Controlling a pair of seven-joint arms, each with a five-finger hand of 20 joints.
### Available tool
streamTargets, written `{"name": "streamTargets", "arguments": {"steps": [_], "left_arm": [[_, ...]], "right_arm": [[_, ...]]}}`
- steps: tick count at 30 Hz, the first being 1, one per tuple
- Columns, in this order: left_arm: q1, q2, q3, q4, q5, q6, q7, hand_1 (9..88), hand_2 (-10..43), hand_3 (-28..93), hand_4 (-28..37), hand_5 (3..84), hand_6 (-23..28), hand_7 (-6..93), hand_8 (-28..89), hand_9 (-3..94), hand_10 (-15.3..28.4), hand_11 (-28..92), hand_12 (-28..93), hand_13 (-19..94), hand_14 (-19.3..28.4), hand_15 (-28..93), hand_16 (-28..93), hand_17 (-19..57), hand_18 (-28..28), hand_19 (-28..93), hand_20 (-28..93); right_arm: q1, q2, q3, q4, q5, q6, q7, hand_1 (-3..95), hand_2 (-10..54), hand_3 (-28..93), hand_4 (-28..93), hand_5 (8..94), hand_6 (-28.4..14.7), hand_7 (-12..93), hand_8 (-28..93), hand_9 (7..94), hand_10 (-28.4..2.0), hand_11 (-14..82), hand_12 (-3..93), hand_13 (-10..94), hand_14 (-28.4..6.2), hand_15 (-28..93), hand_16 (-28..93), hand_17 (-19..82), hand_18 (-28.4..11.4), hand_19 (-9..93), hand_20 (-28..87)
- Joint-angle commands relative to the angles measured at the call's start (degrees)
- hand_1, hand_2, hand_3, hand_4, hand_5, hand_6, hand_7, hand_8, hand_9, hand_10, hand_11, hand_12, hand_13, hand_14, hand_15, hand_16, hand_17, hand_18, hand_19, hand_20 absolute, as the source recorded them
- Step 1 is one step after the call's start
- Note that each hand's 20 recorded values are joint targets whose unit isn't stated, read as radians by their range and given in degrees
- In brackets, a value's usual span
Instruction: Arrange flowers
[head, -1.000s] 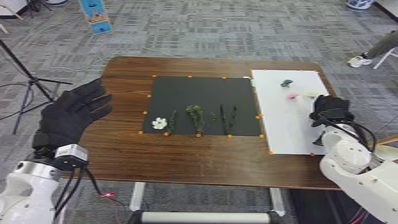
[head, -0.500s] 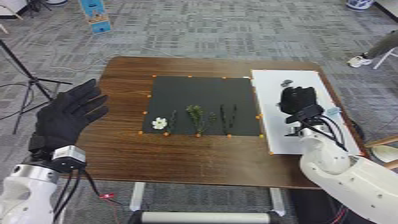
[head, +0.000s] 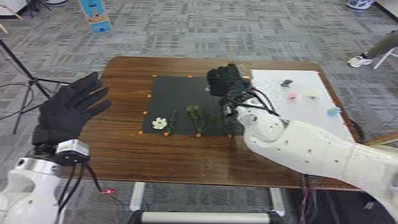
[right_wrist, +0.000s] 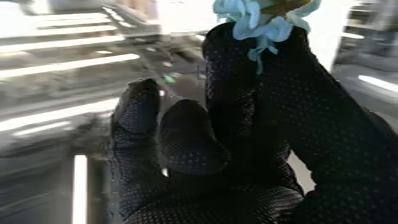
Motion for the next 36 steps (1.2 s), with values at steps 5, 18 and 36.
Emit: {"name": "streamTargets", "arguments": {"steps": [5, 18, 36], "left_arm": [[-2.34, 1.69, 0.2, 0.53, 0.34, -0.11, 0.84, 21.8, -5.9, 72, -28.3, 35.3, 4.0, 20.0, -9, 27.0, 11.5, 21, 18, 22, 13.4, 30, 4, -8.6, 21.6, 46, 13], [-5.43, 3.0, 2.37, 1.51, -0.23, -0.5, 1.7, 21.6, -5.9, 72, -28.3, 35.8, 4.1, 20.3, -9, 28.4, 11.9, 22, 18, 23, 13.5, 30, 3, -8.7, 21.7, 46, 13], [-8.66, 3.7, 4.96, 2.73, -0.23, -2.21, 1.25, 21.6, -5.8, 72, -28.3, 36.1, 4.2, 20.3, -10, 28.5, 11.8, 22, 18, 23, 13.7, 31, 2, -8.7, 21.7, 46, 13]], "right_arm": [[3.69, -9.03, -2.21, 2.97, 0.57, -0.74, -2.99, 53.0, -9.5, 80, -28, 73.7, 3.5, 43, 2, 81.7, -4.2, 30.2, 50.9, 70, -6.9, 89, 38, 30, -18.5, 78, 53], [4.84, -14.82, -8.25, 9.51, 0.4, -1.14, -3.88, 53.3, -9.5, 78, -28, 74.1, 4.0, 42, 1, 82.6, -4.0, 28.2, 51.5, 70, -6.6, 88, 37, 31, -18.3, 79, 53], [7.28, -21.44, -13.41, 17.54, -0.17, 2.45, 0.28, 53.1, -9.5, 78, -28, 74.8, 4.6, 42, -2, 84.1, -4.0, 24.9, 50.8, 71, -6.3, 88, 37, 31, -18.2, 79, 52]]}}
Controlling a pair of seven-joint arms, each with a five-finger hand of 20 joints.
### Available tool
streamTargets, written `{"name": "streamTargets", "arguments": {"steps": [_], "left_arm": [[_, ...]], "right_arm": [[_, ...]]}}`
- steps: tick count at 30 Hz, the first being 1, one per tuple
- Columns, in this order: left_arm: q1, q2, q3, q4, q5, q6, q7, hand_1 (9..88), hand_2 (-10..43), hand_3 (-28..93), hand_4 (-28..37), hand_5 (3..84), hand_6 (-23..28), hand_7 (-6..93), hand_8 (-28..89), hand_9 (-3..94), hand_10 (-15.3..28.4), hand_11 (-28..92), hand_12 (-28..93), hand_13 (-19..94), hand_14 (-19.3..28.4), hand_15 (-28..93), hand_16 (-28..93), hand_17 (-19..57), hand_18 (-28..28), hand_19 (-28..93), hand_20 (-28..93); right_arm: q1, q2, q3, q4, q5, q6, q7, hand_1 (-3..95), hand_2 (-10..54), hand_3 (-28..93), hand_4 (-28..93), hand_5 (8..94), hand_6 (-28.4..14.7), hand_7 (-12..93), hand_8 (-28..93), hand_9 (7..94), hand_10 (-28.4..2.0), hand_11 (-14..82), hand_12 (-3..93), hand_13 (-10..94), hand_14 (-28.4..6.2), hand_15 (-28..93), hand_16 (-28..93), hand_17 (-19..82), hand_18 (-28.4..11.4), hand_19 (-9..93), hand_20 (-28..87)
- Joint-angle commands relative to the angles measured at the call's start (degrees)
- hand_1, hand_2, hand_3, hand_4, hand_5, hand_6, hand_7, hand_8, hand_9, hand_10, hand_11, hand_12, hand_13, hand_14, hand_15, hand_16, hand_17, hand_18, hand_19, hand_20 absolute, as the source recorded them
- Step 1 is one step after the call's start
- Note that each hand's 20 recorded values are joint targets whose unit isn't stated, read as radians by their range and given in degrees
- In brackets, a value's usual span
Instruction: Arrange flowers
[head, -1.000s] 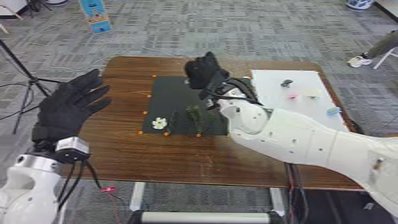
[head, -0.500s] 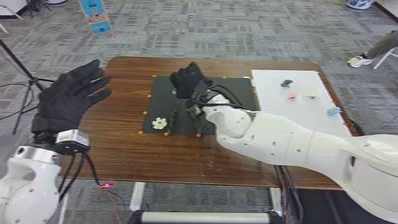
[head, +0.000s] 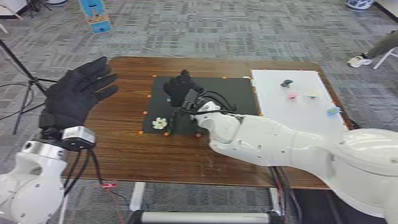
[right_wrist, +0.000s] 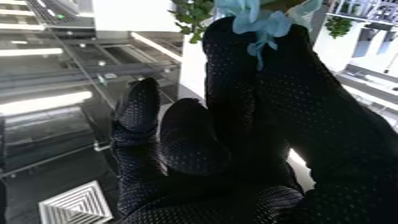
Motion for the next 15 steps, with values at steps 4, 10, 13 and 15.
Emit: {"name": "streamTargets", "arguments": {"steps": [4, 10, 13, 15], "left_arm": [[-1.79, 0.44, 1.07, 0.6, -0.27, -1.16, -0.17, 21.5, -5.8, 72, -28.3, 36.1, 4.2, 20.3, -10, 28.6, 11.8, 22, 18, 23, 13.6, 31, 2, -8.7, 21.6, 46, 13], [-2.7, 0.41, 1.67, 1.02, -0.32, -1.6, -0.43, 21.6, -5.8, 72, -28.3, 36.1, 4.2, 20.3, -10, 28.6, 11.9, 22, 18, 23, 13.5, 31, 2, -8.7, 21.6, 46, 13], [-4.08, 0.41, 2.44, 1.7, -0.41, -2.45, -1.17, 21.5, -5.9, 73, -28.3, 36.1, 4.2, 20.3, -10, 28.6, 11.9, 22, 18, 23, 13.6, 30, 2, -8.7, 21.6, 46, 13], [-4.04, 0.33, 2.39, 1.65, -0.39, -2.41, -1.12, 21.5, -5.9, 73, -28.3, 36.1, 4.2, 20.3, -10, 28.6, 11.8, 22, 18, 23, 13.6, 30, 2, -8.7, 21.6, 46, 13]], "right_arm": [[1.69, -4.1, -0.86, 3.77, -1.47, 0.89, 2.41, 53.2, -9.5, 78, -28, 75.1, 5.0, 41, -2, 84.7, -3.9, 23.7, 50.0, 71, -6.3, 88, 37, 31, -18.3, 79, 52], [0.6, -4.54, -0.55, 4.79, -2.58, -1.14, 2.6, 53.8, -9.5, 76, -28, 76.0, 5.5, 40, -3, 86.2, -4.0, 20.7, 48.3, 72, -6.2, 89, 37, 32, -18.1, 80, 52], [-0.4, -3.88, 0.07, 4.47, -3.75, -2.67, 3.43, 54.7, -9.5, 74, -28, 76.2, 5.5, 39, -3, 86.6, -4.0, 19.9, 48.4, 72, -6.2, 89, 37, 32, -18.1, 80, 52], [-1.01, -4.1, 0.59, 5.05, -4.26, -3.39, 2.93, 54.8, -9.5, 74, -28, 76.2, 5.6, 39, -3, 86.9, -4.0, 19.3, 48.1, 72, -6.2, 89, 37, 32, -18.1, 80, 52]]}}
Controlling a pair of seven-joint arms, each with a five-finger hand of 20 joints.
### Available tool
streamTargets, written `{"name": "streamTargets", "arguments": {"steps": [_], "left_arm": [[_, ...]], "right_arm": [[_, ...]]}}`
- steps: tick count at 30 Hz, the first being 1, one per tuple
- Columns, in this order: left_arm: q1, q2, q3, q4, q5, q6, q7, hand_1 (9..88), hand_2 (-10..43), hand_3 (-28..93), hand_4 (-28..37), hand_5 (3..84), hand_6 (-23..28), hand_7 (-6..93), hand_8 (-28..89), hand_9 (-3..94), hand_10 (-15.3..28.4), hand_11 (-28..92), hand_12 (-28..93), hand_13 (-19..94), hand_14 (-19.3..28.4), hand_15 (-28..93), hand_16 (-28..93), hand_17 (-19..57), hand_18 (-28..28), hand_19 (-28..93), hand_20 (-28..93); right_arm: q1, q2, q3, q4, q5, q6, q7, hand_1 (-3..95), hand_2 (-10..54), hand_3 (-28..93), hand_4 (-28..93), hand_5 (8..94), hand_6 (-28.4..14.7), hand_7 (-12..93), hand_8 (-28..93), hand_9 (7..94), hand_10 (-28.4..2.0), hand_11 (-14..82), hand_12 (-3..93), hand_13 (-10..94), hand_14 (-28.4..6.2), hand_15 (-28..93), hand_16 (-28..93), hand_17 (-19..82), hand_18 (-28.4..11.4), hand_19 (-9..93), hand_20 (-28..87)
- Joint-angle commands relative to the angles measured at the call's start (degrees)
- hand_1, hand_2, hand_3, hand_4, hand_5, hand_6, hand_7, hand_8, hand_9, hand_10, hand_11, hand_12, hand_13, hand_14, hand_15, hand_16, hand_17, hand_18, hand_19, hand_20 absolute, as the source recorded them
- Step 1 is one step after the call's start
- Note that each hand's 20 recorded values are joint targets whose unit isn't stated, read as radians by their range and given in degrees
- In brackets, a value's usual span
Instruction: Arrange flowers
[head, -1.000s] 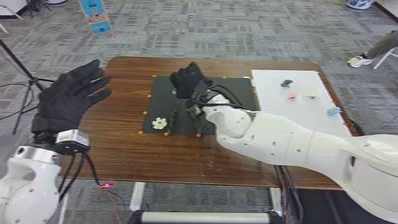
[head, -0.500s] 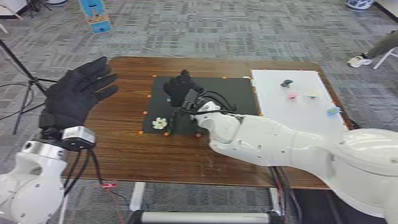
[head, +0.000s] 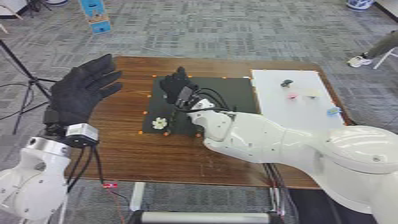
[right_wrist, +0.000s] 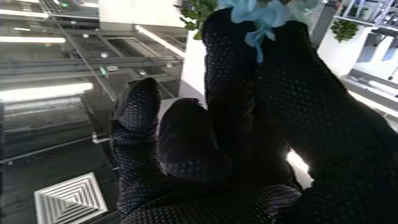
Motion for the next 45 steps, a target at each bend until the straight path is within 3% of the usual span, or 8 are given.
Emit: {"name": "streamTargets", "arguments": {"steps": [1, 22, 34, 45], "left_arm": [[-1.99, -0.07, 0.88, 0.9, -0.41, -1.78, -1.27, 21.5, -5.9, 73, -28.3, 36.1, 4.2, 20.3, -10, 28.6, 11.8, 22, 18, 23, 13.6, 30, 2, -8.7, 21.6, 46, 13], [-2.17, 0.02, 1.02, 0.95, -0.48, -1.31, -0.72, 21.4, -5.7, 73, -28.3, 36.2, 4.2, 20.3, -9, 28.6, 11.9, 22, 18, 23, 13.6, 31, 2, -8.7, 21.5, 45, 13], [-2.18, 0.02, 0.91, 0.96, -0.51, -1.23, -0.85, 21.4, -5.7, 73, -28.3, 36.2, 4.2, 20.2, -10, 28.6, 11.9, 22, 18, 23, 13.6, 31, 2, -8.7, 21.5, 46, 13], [-1.25, -0.08, 0.37, 0.49, -0.51, -0.9, -0.65, 21.4, -5.7, 73, -28.3, 36.3, 4.3, 20.1, -9, 28.7, 11.9, 22, 18, 23, 13.6, 31, 2, -8.7, 21.5, 45, 13]], "right_arm": [[-2.07, -0.2, 1.97, 0.68, -3.4, -3.42, 0.48, 54.7, -9.5, 74, -28, 76.3, 5.6, 39, -3, 87.0, -4.0, 19.2, 48.1, 72, -6.2, 89, 37, 32, -18.1, 80, 52], [-2.97, 1.18, 2.03, -1.47, -4.14, -9.03, 0.39, 53.0, -9.5, 76, -28, 76.9, 6.4, 37, -3, 88.5, -3.7, 13.4, 45.3, 72, -6.1, 89, 37, 32, -17.9, 80, 52], [-2.48, 1.92, 2.99, -2.71, -4.19, -12.8, 1.54, 54.5, -9.5, 58, -28, 71.0, 6.9, 35, -5, 84.3, -3.4, 10.9, 42.7, 69, -6.7, 89, 37, 29, -18.2, 78, 52], [-1.45, 2.12, 3.51, -3.39, -5.06, -13.78, 3.47, 50.8, -9.5, 60, -28, 67.6, 6.1, 36, -5, 78.1, -4.6, 16.9, 38.1, 66, -6.9, 88, 36, 28, -18.3, 77, 53]]}}
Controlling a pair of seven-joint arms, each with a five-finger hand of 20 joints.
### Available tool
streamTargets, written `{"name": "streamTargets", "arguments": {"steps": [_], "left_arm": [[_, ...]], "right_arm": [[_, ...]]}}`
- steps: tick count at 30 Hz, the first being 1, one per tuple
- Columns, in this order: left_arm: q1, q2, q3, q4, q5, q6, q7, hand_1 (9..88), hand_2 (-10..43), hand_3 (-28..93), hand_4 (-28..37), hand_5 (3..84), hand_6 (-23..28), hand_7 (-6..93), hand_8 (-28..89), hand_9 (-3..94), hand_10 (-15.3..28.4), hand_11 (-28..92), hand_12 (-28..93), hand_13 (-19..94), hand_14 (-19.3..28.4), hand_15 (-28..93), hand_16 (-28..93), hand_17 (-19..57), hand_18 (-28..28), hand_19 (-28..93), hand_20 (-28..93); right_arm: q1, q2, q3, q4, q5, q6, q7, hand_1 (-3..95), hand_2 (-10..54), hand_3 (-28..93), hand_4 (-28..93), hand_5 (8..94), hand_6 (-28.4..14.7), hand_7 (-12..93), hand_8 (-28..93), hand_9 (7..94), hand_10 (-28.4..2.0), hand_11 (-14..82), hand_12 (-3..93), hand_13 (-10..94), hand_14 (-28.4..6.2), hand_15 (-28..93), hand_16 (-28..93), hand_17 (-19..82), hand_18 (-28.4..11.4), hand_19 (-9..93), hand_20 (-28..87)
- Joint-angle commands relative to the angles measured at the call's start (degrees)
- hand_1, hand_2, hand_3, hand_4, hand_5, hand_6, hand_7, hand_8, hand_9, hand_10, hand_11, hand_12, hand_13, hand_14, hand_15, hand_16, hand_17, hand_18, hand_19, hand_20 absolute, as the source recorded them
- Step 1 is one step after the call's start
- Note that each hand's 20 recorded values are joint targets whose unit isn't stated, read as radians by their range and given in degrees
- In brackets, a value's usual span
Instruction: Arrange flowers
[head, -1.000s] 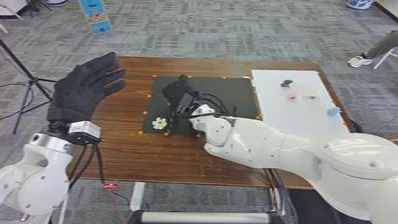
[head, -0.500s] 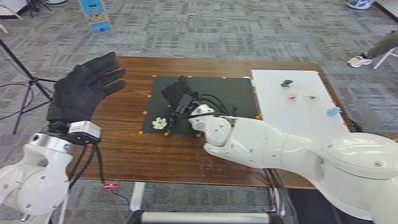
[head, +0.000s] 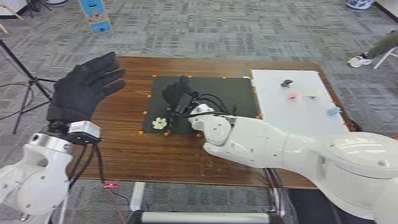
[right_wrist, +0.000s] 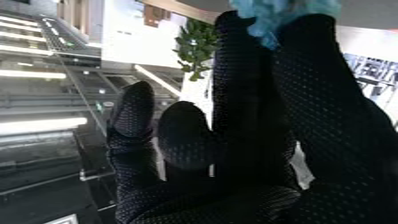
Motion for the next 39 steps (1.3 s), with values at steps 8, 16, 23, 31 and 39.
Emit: {"name": "streamTargets", "arguments": {"steps": [8, 16, 23, 31, 39], "left_arm": [[1.14, -0.07, -0.87, -0.64, -0.27, 0.69, 0.04, 21.3, -5.7, 73, -28.3, 36.2, 4.3, 20.2, -9, 28.7, 11.9, 22, 18, 23, 13.6, 31, 2, -8.7, 21.6, 46, 13], [1.81, -0.15, -1.32, -0.98, -0.24, 1.02, 0.35, 21.4, -5.5, 73, -28.3, 36.2, 4.3, 20.2, -9, 28.7, 11.9, 22, 18, 23, 13.7, 31, 2, -8.7, 21.5, 46, 13], [2.33, -0.29, -1.64, -1.19, -0.24, 1.08, 0.35, 21.3, -5.5, 73, -28.3, 36.3, 4.3, 20.1, -9, 28.7, 11.9, 22, 18, 23, 13.7, 31, 2, -8.7, 21.5, 46, 13], [2.35, -0.39, -1.46, -1.21, -0.29, 1.22, 0.46, 21.3, -5.5, 73, -28.3, 36.3, 4.3, 20.1, -9, 28.7, 11.9, 22, 18, 23, 13.7, 31, 2, -8.7, 21.5, 45, 13], [3.5, -0.97, -1.96, -1.6, -0.16, 1.57, 0.23, 21.3, -5.4, 73, -28.3, 36.3, 4.3, 20.2, -9, 28.7, 11.9, 22, 18, 24, 13.7, 31, 2, -8.7, 21.5, 45, 13]], "right_arm": [[1.59, 1.18, 1.74, -1.62, -1.89, -3.24, 2.96, 47.3, -9.5, 63, -28, 65.5, 5.3, 35, -4, 73.4, -6.3, 23.9, 32.6, 66, -7.1, 88, 36, 27, -18.5, 77, 53], [3.69, 2.17, 0.46, -3.41, -0.99, -2.0, 4.33, 46.5, -9.5, 64, -28, 63.8, 5.2, 34, -4, 70.7, -6.8, 27.0, 29.6, 66, -7.1, 89, 36, 27, -18.7, 77, 53], [4.23, 2.8, 0.05, -6.02, -0.67, -2.27, 3.71, 46.5, -9.5, 63, -28, 63.0, 5.0, 33, -4, 69.5, -7.3, 28.8, 27.1, 66, -7.1, 89, 36, 27, -18.7, 77, 53], [3.96, 2.58, 0.4, -5.58, 0.33, -3.82, 2.04, 39.4, -9.5, 75, -28, 62.8, 5.1, 33, -5, 68.7, -7.5, 30.5, 24.0, 65, -7.2, 88, 36, 27, -18.6, 77, 53], [4.29, 6.35, 3.71, -10.61, -1.63, -9.72, 4.98, 38.8, -9.5, 87, -28, 54.6, 3.5, 29, -16, 59.9, -7.3, 23.1, 20.6, 65, -7.0, 88, 35, 27, -18.7, 77, 53]]}}
